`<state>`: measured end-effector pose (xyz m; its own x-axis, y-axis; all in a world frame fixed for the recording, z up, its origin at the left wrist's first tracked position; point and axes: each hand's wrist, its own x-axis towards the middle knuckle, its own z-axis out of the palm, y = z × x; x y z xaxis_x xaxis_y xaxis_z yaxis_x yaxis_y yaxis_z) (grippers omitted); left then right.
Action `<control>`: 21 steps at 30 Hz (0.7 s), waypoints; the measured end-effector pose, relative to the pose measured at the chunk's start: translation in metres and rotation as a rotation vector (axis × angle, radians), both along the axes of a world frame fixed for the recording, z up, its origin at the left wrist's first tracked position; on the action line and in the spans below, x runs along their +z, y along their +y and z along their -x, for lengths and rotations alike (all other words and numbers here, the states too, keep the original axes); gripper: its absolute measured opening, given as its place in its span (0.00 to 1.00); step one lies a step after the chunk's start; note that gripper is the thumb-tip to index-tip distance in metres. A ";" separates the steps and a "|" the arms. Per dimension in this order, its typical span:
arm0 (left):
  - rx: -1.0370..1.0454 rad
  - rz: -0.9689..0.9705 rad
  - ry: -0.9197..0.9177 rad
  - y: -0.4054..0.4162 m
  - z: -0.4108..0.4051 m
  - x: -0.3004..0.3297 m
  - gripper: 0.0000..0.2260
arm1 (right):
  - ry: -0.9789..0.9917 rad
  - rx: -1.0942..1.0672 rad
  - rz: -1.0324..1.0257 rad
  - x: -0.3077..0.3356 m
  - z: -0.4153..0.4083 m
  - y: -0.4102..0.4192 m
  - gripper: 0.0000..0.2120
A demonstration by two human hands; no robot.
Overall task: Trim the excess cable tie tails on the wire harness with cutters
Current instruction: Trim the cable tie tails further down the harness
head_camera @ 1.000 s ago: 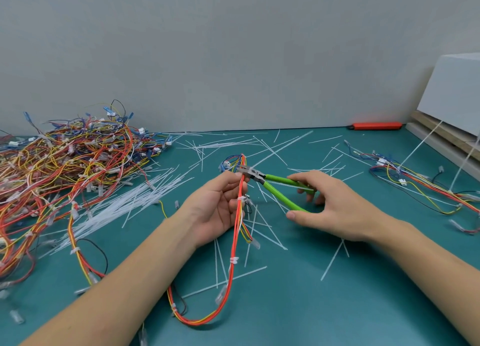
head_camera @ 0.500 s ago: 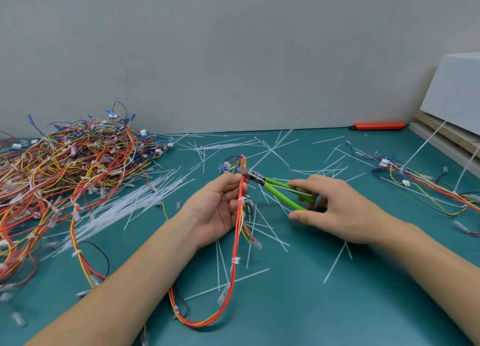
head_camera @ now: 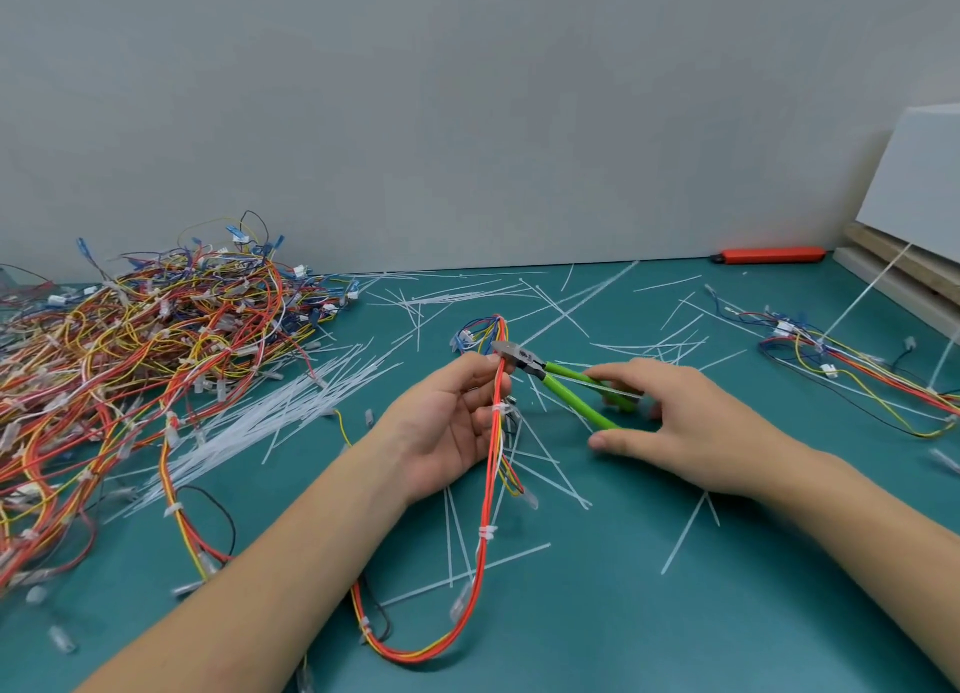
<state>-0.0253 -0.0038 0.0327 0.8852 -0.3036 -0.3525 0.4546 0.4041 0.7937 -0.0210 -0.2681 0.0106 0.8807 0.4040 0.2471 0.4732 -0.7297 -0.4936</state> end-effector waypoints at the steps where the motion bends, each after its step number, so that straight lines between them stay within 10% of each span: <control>1: 0.000 0.006 0.001 0.000 0.000 0.000 0.10 | 0.003 -0.002 -0.007 0.000 -0.001 -0.001 0.38; 21: -0.040 -0.052 -0.023 -0.001 0.000 -0.002 0.09 | -0.021 -0.019 -0.014 -0.005 -0.003 -0.004 0.32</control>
